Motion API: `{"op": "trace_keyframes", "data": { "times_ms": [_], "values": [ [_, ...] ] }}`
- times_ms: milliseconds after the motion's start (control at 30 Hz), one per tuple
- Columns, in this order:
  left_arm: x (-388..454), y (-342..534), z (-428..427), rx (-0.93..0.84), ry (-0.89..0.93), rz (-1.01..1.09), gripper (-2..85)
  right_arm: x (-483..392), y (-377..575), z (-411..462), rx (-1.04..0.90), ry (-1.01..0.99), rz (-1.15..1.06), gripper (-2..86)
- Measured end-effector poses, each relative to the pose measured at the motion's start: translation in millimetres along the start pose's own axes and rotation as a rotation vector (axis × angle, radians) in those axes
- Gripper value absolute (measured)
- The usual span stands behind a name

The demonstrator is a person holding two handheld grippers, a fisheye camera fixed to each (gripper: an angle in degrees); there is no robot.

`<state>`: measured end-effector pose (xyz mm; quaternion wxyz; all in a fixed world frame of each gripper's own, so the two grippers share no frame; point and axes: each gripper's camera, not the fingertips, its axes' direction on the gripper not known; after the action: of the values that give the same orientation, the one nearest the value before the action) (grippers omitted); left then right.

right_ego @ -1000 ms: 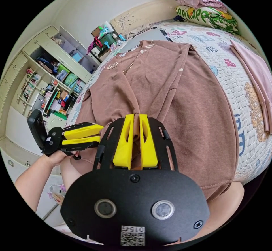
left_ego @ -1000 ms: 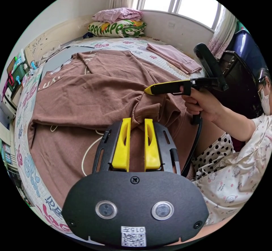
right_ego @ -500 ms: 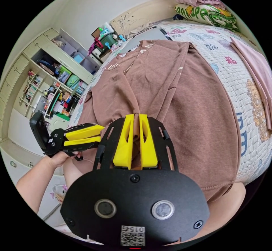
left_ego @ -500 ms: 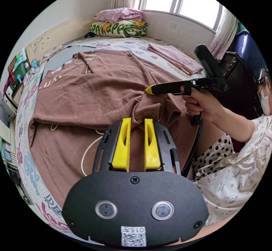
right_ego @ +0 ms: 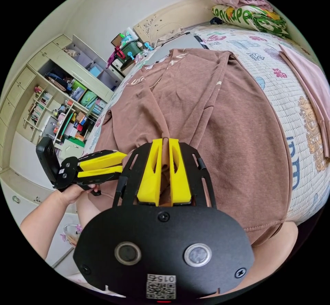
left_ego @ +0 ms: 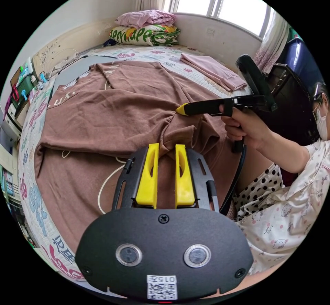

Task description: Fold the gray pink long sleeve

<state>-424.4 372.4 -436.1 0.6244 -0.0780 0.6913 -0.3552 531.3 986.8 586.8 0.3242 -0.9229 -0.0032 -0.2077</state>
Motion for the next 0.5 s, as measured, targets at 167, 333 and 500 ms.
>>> {"op": "trace_keyframes", "data": {
  "times_ms": [167,333,500],
  "values": [
    [1,-1,-2,0.003,-0.004,0.007,7.8,6,9,14,0.0,0.029,-0.012,3.9],
    [-3,-3,-4,0.006,0.016,0.004,7.9,1,19,31,-0.001,0.108,-0.047,4.1],
    [-9,-6,-5,0.007,0.033,-0.005,7.8,3,28,48,0.0,0.159,-0.068,4.3]
  ]
}}
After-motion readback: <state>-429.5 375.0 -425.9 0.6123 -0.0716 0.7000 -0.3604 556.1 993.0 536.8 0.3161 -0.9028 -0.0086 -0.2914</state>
